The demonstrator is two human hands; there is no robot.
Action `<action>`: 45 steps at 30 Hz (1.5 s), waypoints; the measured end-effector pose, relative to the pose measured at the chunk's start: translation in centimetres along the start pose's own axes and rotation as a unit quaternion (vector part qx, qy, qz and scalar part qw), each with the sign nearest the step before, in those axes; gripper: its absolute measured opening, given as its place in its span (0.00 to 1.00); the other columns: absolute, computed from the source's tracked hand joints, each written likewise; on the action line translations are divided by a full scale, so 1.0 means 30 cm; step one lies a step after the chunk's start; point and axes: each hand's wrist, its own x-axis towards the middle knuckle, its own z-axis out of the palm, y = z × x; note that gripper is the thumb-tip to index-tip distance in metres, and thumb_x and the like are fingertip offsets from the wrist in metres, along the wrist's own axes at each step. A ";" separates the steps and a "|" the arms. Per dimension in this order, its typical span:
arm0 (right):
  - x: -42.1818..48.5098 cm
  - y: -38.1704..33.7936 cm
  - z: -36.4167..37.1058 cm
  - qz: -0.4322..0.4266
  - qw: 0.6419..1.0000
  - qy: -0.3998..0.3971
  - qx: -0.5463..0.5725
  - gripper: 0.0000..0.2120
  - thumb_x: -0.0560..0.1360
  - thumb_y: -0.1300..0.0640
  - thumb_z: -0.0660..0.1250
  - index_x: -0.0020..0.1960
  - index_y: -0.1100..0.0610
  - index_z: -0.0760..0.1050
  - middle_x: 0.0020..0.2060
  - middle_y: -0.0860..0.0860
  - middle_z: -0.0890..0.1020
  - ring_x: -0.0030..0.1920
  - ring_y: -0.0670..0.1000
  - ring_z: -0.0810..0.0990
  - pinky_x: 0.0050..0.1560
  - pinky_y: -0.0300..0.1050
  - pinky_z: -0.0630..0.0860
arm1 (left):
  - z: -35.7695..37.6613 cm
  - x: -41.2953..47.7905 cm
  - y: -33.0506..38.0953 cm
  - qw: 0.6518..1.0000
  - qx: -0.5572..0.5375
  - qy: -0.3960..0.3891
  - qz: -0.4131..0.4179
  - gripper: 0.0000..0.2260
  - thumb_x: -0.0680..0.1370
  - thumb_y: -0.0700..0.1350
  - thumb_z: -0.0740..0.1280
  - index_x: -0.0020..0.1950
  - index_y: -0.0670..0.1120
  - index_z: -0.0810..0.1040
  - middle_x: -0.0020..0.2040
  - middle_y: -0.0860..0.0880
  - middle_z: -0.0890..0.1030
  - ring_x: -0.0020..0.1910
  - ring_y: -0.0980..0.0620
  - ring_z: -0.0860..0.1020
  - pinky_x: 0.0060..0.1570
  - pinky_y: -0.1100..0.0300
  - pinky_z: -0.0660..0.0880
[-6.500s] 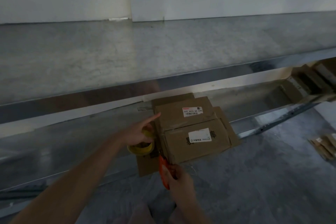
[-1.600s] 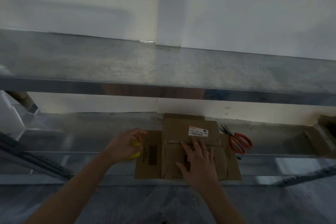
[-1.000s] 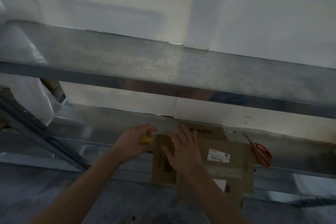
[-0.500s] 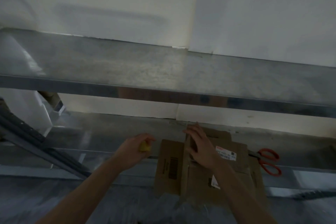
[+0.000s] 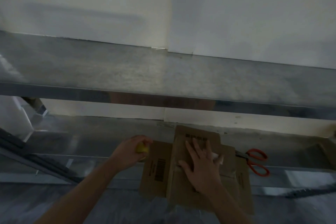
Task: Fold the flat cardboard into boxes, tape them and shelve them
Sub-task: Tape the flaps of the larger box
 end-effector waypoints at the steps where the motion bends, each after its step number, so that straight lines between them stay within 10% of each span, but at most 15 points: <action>1: 0.003 0.006 0.000 -0.017 1.000 -0.011 0.005 0.37 0.69 0.23 0.32 0.74 0.34 0.30 0.76 0.39 0.34 0.76 0.56 0.30 0.68 0.76 0.34 | 0.003 0.005 0.001 1.000 0.001 0.001 0.000 0.22 0.70 0.41 0.74 0.53 0.64 0.73 0.52 0.63 0.77 0.51 0.64 0.75 0.48 0.76 0.67; 9: 0.077 0.085 -0.015 -0.097 0.993 -0.020 0.071 0.50 0.64 0.18 0.50 0.79 0.42 0.45 0.78 0.40 0.40 0.74 0.43 0.27 0.68 0.70 0.26 | 0.058 0.038 0.041 0.987 0.023 -0.161 0.012 0.32 0.71 0.43 0.73 0.67 0.67 0.65 0.50 0.64 0.75 0.50 0.68 0.74 0.46 0.76 0.69; 13: 0.124 0.087 -0.030 -0.123 0.989 -0.021 0.082 0.49 0.66 0.20 0.53 0.79 0.43 0.46 0.78 0.40 0.41 0.74 0.42 0.27 0.68 0.68 0.25 | 0.111 0.066 0.083 0.975 0.038 -0.220 0.011 0.41 0.70 0.42 0.72 0.74 0.67 0.56 0.50 0.59 0.76 0.51 0.59 0.76 0.53 0.58 0.77; 29: 0.231 0.083 -0.055 -0.145 0.984 -0.022 0.101 0.48 0.67 0.22 0.55 0.79 0.45 0.50 0.78 0.42 0.45 0.72 0.38 0.33 0.67 0.64 0.23 | 0.133 0.164 0.067 0.971 0.166 -0.173 0.014 0.46 0.72 0.35 0.65 0.70 0.77 0.44 0.66 0.52 0.76 0.38 0.56 0.77 0.32 0.62 0.74; 38: -0.017 0.243 -0.044 0.075 0.995 0.006 0.062 0.45 0.63 0.17 0.42 0.76 0.33 0.43 0.77 0.41 0.41 0.78 0.58 0.40 0.72 0.71 0.49 | 0.140 0.140 0.091 0.965 0.226 -0.132 0.002 0.49 0.74 0.35 0.65 0.67 0.79 0.38 0.60 0.47 0.78 0.33 0.54 0.76 0.31 0.58 0.77; 45: -0.047 0.262 -0.014 0.110 0.949 0.018 0.296 0.51 0.55 0.20 0.61 0.75 0.34 0.52 0.77 0.40 0.44 0.76 0.55 0.60 0.69 0.56 0.70 | 0.149 0.141 0.081 0.967 0.218 -0.134 0.006 0.47 0.76 0.37 0.65 0.68 0.78 0.37 0.43 0.54 0.74 0.31 0.58 0.72 0.30 0.64 0.72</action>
